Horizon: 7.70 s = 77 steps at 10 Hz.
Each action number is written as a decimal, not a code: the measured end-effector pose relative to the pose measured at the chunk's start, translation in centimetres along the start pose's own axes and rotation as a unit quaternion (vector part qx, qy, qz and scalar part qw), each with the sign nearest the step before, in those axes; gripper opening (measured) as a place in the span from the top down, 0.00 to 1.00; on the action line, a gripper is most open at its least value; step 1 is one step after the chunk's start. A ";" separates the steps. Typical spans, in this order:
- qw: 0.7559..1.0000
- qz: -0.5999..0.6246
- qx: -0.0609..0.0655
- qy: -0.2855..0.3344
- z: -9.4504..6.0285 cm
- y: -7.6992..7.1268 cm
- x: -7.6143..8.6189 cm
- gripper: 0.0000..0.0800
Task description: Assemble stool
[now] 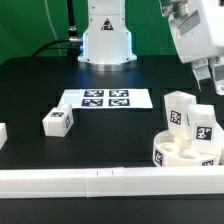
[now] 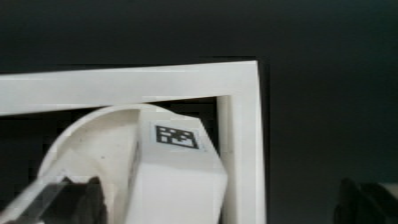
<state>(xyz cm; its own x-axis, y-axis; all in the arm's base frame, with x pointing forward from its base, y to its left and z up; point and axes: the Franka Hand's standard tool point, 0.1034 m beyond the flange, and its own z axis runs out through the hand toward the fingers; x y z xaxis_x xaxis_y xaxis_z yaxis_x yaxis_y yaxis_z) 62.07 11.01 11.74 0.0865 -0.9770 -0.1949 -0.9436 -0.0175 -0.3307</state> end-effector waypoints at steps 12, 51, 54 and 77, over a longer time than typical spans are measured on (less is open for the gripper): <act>0.804 -0.591 -0.055 -0.032 0.4 0.1 -0.1 0.19; 0.690 -0.708 -0.146 -0.035 4.1 1.0 0.3 0.58; 0.742 -0.653 -0.147 -0.024 4.1 1.0 0.3 0.58; 0.978 0.189 -0.077 0.031 4.4 1.3 -1.6 0.58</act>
Offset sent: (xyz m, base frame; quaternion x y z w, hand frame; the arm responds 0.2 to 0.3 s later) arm 0.0088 0.0018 -0.0033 -0.0789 -0.0154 -0.2801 0.9566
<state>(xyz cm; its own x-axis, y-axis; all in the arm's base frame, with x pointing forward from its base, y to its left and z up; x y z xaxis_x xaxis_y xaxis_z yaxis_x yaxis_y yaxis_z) 62.06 13.44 7.57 -0.2927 -0.9308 -0.2190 -0.9419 0.3201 -0.1015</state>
